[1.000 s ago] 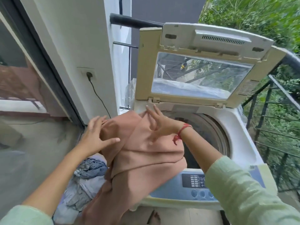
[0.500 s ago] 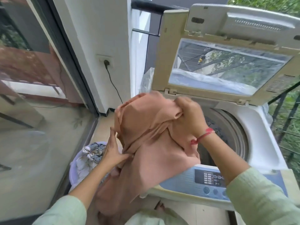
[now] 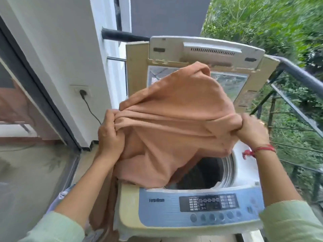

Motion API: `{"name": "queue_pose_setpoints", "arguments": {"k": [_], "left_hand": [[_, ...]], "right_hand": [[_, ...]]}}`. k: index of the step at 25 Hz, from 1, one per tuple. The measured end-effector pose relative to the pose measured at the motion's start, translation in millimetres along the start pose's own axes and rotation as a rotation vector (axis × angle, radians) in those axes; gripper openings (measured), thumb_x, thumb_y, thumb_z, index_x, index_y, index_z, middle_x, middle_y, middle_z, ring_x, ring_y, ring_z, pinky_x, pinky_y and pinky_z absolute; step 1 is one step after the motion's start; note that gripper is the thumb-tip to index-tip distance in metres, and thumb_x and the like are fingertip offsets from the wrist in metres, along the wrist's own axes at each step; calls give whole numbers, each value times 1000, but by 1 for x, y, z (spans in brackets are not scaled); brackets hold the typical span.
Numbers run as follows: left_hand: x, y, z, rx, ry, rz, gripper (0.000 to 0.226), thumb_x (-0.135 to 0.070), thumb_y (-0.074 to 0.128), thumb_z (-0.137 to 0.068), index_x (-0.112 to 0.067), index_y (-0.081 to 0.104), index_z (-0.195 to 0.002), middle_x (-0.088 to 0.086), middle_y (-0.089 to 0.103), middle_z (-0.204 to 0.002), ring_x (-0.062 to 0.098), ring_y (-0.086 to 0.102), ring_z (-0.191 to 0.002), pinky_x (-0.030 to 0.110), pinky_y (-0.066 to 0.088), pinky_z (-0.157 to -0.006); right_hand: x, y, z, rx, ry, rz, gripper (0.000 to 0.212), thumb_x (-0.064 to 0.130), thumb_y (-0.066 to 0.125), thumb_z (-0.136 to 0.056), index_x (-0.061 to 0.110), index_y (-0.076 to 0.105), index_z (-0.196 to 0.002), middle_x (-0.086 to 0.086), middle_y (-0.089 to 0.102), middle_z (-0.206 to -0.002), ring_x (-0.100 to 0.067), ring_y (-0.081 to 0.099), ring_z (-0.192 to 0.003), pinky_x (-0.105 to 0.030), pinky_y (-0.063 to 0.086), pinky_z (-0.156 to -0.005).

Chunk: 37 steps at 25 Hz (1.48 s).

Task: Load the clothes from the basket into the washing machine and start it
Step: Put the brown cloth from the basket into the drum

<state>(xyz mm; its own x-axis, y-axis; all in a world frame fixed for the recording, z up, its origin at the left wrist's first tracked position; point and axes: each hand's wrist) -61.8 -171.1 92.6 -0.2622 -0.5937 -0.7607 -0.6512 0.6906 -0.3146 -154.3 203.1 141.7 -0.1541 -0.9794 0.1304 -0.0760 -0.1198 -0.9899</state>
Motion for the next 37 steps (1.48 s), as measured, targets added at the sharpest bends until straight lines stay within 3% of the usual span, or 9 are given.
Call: {"name": "queue_pose_setpoints", "arguments": {"k": [3,8,14,16,19,24,31,34,37], "left_hand": [[1,-11,-4,168,162,-173,26,-35,36,-79,-20,46,-97,6,59,-70,25,50,-57,30,34,-54],[64,-49,32,680,283,-486,50,-58,59,-59,-34,47,-101,-5,68,-86,28,67,-72,32,49,-55],[112,-67,53,982,21,-730,116,-49,72,-56,-36,2,-148,-3,18,-151,26,52,-117,38,46,-88],[127,-70,55,1024,-118,-915,122,-41,72,-63,-29,-14,-147,5,0,-157,28,28,-138,47,33,-106],[145,-56,65,1105,-324,-943,120,-42,70,-69,-27,-21,-146,7,-8,-158,29,7,-145,56,16,-112],[148,-28,81,966,-541,-383,66,-37,50,-63,-37,41,-128,13,56,-123,34,55,-112,39,47,-90],[20,-5,44,232,155,-486,16,-23,52,-71,-15,61,-81,2,64,-75,30,60,-69,32,44,-55],[-41,49,28,436,191,-390,25,-32,52,-76,-18,60,-94,2,66,-86,27,62,-79,37,49,-64],[-48,90,41,1123,31,-638,46,-43,60,-79,-19,49,-117,8,60,-116,31,56,-109,44,42,-88]], "right_hand": [[-9,21,14,784,-96,280,28,22,67,-81,5,63,-104,-8,65,-102,-26,60,-87,-32,50,-73],[38,43,0,220,-248,-28,55,30,79,-71,13,57,-118,-10,59,-111,-29,56,-110,-30,41,-84],[164,142,51,956,-528,-271,130,35,82,-63,30,-17,-147,-4,12,-156,-23,20,-144,-34,23,-116],[178,168,78,826,-518,-188,128,44,81,-55,25,-3,-150,-9,27,-151,-30,35,-135,-38,34,-109],[182,171,99,449,-438,-316,48,25,67,-73,14,52,-117,-14,61,-113,-34,57,-106,-37,46,-85],[156,145,103,162,-468,-528,13,10,50,-63,20,48,-71,-2,59,-78,-31,58,-79,-33,42,-61],[93,39,22,-394,-256,-556,39,20,48,-80,25,64,-115,-10,68,-110,-33,62,-98,-36,46,-72],[57,20,-15,-585,-27,-600,41,17,44,-84,21,58,-121,-13,65,-117,-34,60,-103,-37,46,-81],[22,29,-39,91,-136,-37,35,12,56,-81,10,60,-116,-21,64,-110,-36,61,-99,-39,52,-80]]}}
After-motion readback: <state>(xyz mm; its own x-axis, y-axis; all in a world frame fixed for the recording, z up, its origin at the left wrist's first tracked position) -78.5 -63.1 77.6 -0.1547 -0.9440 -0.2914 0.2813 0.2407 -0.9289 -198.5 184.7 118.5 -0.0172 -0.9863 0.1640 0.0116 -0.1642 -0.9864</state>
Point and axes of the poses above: each hand's wrist, its own z-axis away from the middle knuckle, its own y-axis out of the palm, x = y × z
